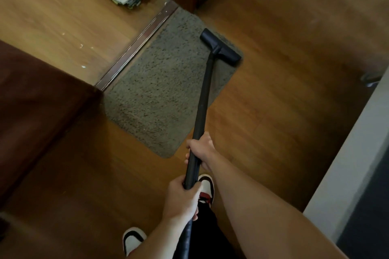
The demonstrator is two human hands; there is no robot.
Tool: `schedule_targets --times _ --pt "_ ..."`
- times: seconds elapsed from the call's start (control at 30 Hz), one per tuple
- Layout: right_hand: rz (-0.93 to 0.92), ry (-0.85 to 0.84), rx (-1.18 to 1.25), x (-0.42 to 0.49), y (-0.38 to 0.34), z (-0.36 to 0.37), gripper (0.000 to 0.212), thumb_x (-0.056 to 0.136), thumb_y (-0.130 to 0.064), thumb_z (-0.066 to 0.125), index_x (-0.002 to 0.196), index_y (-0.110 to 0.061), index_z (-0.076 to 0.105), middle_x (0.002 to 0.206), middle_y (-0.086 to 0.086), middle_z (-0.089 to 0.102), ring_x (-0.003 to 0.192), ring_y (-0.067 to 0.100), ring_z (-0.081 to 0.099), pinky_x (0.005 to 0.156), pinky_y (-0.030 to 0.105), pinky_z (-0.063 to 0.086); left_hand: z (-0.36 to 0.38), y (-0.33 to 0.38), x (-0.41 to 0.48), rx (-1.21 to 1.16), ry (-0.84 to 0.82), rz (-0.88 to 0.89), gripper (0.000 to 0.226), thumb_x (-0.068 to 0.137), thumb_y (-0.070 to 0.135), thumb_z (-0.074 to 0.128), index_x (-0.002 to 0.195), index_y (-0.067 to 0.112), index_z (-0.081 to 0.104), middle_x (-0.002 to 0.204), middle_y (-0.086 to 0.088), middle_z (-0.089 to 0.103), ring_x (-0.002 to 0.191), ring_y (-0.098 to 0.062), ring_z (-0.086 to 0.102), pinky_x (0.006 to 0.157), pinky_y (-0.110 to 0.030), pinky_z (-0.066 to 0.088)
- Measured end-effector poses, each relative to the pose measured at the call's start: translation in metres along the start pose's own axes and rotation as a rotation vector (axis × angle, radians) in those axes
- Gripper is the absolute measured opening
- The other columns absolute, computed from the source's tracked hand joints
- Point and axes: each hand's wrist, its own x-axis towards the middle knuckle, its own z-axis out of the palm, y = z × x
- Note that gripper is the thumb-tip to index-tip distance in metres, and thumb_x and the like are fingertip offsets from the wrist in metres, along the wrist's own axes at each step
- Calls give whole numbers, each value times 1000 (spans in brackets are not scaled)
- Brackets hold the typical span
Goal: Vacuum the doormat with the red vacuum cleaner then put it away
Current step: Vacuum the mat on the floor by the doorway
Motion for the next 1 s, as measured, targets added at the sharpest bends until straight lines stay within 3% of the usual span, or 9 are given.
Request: schedule_targets --times 0.3,0.47,1.0 --pt "-27 -6 -3 12 -23 -15 43 92 -2 61 122 -18 34 86 14 54 56 21 58 57 38 59 14 24 9 -51 18 29 20 90 10 67 75 4 55 64 -16 47 36 -24 41 39 -26 41" --pt "-20 9 16 8 -6 -1 43 94 -2 60 124 -18 34 90 15 54 56 21 59 52 34 57 0 9 3 -41 -4 19 20 90 11 66 75 4 54 65 -16 47 36 -23 41 39 -27 41" --pt "81 31 40 -63 121 120 41 97 -6 59 127 -19 33 100 16 54 56 21 60 49 32 56 -111 -136 -53 30 -16 -67 20 88 8 68 73 2 57 54 -9 53 35 -24 43 39 -29 40"
